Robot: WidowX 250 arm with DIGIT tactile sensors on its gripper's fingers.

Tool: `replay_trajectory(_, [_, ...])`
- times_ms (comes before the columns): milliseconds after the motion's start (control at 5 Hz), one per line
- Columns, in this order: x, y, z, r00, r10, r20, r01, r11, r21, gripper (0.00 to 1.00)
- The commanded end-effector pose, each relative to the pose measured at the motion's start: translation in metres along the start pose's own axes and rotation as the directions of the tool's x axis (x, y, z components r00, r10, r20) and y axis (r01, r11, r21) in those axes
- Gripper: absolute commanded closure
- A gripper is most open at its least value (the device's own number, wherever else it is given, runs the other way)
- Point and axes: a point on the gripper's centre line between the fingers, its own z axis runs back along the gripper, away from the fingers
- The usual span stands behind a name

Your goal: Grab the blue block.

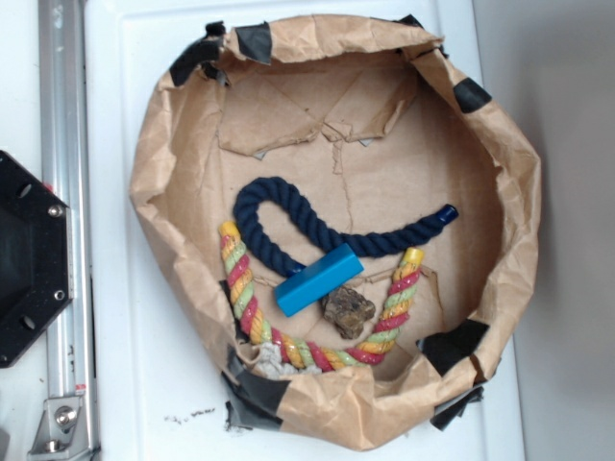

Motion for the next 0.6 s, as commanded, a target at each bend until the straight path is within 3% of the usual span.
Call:
replay_trajectory(0, [0.0, 0.0, 0.0, 1.0, 0.0, 0.0, 0.0, 1.0, 0.0, 0.0])
replay_trajectory(200, [0.045, 0.006, -0.047, 0.981, 0.187, 0.059, -0.186, 0.982, -0.031, 0.0])
replay_trajectory(400, [0.092, 0.013, -0.079, 0.96, 0.273, 0.058, -0.269, 0.961, -0.07, 0.0])
